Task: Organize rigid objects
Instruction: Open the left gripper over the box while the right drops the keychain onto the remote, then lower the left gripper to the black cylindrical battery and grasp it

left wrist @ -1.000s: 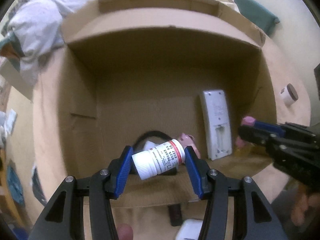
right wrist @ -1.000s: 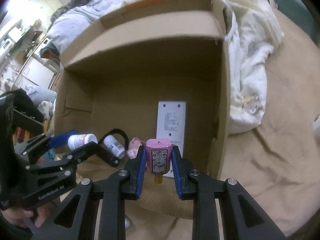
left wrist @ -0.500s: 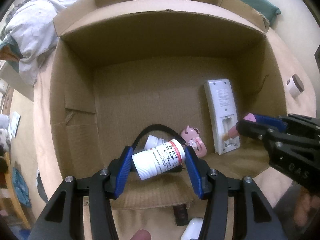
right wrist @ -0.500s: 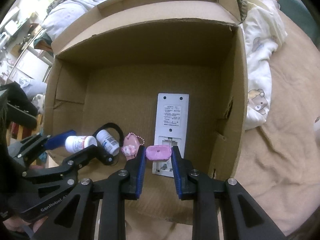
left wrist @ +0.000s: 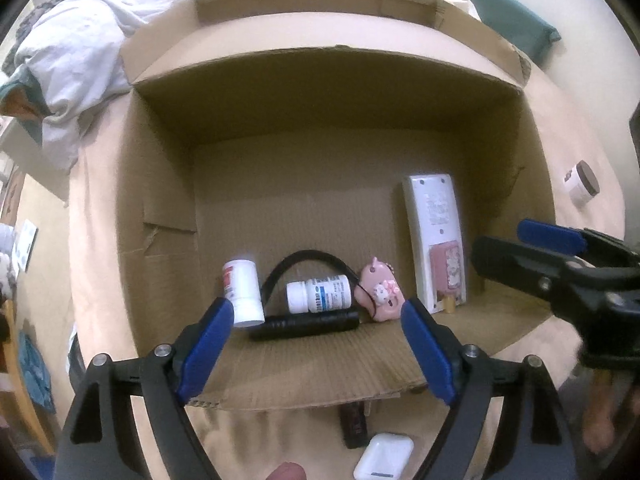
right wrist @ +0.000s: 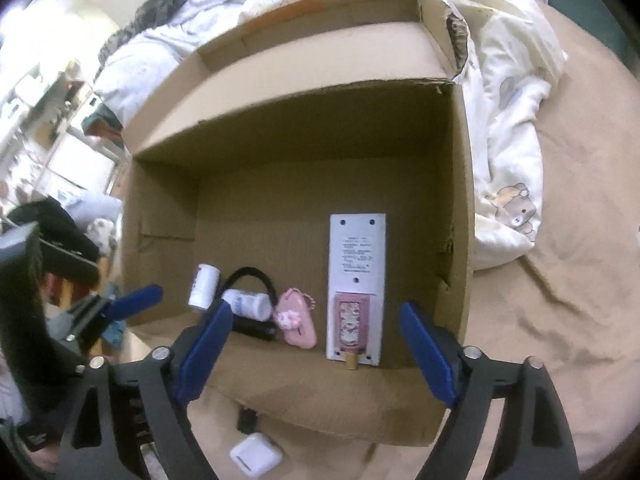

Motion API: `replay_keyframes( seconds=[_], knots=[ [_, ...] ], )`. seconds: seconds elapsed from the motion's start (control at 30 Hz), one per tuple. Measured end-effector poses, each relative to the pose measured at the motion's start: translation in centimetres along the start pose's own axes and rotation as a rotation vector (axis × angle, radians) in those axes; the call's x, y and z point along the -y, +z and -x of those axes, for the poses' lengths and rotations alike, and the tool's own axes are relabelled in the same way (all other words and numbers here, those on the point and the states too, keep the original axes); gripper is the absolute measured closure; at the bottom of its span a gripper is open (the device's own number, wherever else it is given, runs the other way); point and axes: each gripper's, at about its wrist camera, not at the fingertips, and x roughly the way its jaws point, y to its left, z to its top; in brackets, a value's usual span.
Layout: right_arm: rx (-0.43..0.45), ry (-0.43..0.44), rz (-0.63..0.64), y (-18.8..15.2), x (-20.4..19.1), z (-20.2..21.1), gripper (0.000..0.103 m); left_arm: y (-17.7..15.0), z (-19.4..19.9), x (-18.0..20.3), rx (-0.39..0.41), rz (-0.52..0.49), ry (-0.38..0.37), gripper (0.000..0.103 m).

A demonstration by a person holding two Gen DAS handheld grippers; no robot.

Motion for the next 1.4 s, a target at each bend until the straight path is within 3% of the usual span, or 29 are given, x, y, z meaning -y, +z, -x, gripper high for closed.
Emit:
replay_keyframes(
  seconds=[0.1, 0.4, 0.63, 0.73, 0.9, 1.07, 1.2, 1.37, 1.4],
  knots=[
    [0.022, 0.002, 0.019, 0.0, -0.5, 0.4, 0.0, 0.0, 0.2, -0.1, 0.002, -0.002, -0.002, 0.019],
    [0.04, 0.026, 0.016, 0.4, -0.4, 2.0, 0.0, -2.4, 4.2, 0.4, 0.018, -0.032, -0.028, 0.019],
    [0.053, 0.023, 0.009, -1.6, 0.0, 3.9, 0.0, -4.7, 5.7, 0.6, 0.024, -0.014, -0.022, 0.019],
    [0.038, 0.03, 0.006, -3.1, 0.2, 4.7, 0.0, -6.0, 5.1, 0.6, -0.004, -0.001, -0.022, 0.019],
    [-0.001, -0.029, -0.045, -6.7, 1.5, 4.8, 0.0, -7.2, 3.0, 0.0, -0.028, 0.04, -0.052, 0.019],
    [-0.06, -0.054, -0.087, -9.3, 2.5, 4.2, 0.0, -8.0, -1.0, 0.7, -0.133, 0.027, -0.04, 0.022],
    [-0.073, -0.075, -0.084, -9.6, 2.7, 3.7, 0.0, -8.8, -4.6, 1.8, -0.227, -0.015, -0.026, 0.032],
    [-0.094, -0.099, -0.06, -9.5, 2.5, 2.9, 0.0, -8.9, -6.0, 2.8, -0.235, -0.053, 0.0, 0.041],
    [-0.101, -0.101, -0.057, -9.5, 2.4, 2.7, 0.0, -8.9, -6.1, 3.0, -0.23, -0.062, 0.006, 0.049]
  ],
)
